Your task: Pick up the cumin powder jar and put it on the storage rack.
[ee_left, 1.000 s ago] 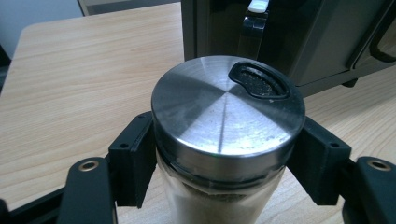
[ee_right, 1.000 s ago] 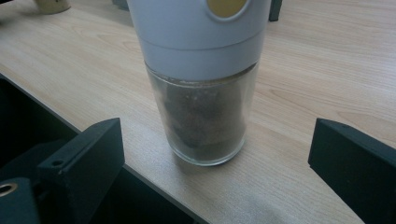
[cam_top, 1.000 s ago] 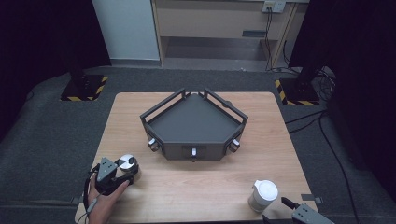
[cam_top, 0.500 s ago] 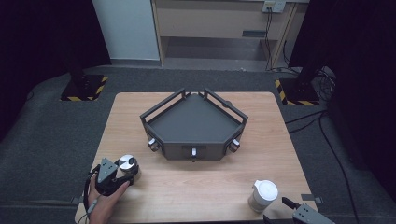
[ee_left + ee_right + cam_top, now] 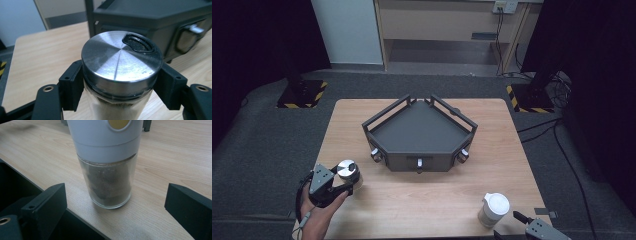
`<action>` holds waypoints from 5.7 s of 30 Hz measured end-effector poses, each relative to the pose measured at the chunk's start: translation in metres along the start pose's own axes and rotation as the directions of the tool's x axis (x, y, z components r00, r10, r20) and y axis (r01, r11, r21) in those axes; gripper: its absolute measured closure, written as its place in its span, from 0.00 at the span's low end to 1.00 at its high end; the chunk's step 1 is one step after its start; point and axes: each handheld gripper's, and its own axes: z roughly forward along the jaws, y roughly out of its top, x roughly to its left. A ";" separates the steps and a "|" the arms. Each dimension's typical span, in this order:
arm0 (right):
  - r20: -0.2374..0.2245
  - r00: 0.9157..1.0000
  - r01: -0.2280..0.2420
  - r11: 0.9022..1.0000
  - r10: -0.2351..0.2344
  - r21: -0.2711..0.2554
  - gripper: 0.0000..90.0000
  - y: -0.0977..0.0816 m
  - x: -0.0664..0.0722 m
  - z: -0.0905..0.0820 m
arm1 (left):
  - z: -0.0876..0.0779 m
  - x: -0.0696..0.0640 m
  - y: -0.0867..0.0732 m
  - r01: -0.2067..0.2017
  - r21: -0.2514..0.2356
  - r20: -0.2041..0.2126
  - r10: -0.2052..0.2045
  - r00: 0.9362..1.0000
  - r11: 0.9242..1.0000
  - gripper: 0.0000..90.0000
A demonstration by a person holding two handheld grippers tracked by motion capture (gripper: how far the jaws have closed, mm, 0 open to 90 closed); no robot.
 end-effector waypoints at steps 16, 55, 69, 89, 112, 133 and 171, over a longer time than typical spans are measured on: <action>-0.004 1.000 -0.005 1.000 0.005 -0.011 0.05 -0.001 -0.001 -0.002 | -0.009 -0.010 0.069 -0.034 -0.058 0.091 0.040 0.995 0.998 0.34; -0.009 1.000 -0.015 0.999 0.014 -0.030 0.05 -0.003 -0.004 -0.007 | 0.079 -0.002 0.141 -0.096 -0.117 0.140 0.112 0.984 0.989 0.34; -0.007 1.000 -0.007 1.000 0.007 -0.025 0.05 -0.003 -0.004 -0.006 | 0.107 -0.001 0.141 -0.111 -0.094 0.134 0.123 0.983 0.989 0.34; -0.008 1.000 -0.005 1.000 0.005 -0.021 0.05 -0.002 -0.003 -0.005 | 0.126 -0.007 0.129 -0.119 -0.060 0.156 0.127 0.980 0.991 0.34; -0.010 1.000 -0.009 1.000 0.009 -0.023 0.05 -0.002 -0.003 -0.005 | 0.140 -0.010 0.114 -0.083 -0.037 0.168 0.088 0.982 0.996 0.34; -0.016 1.000 -0.005 1.000 0.005 -0.015 0.05 -0.001 -0.002 -0.003 | 0.141 -0.014 0.115 -0.115 -0.024 0.150 0.117 0.982 0.993 0.33; -0.023 1.000 -0.006 1.000 0.005 -0.024 0.05 -0.001 -0.003 -0.005 | 0.125 -0.016 0.119 -0.108 0.000 0.129 0.107 0.986 0.994 0.08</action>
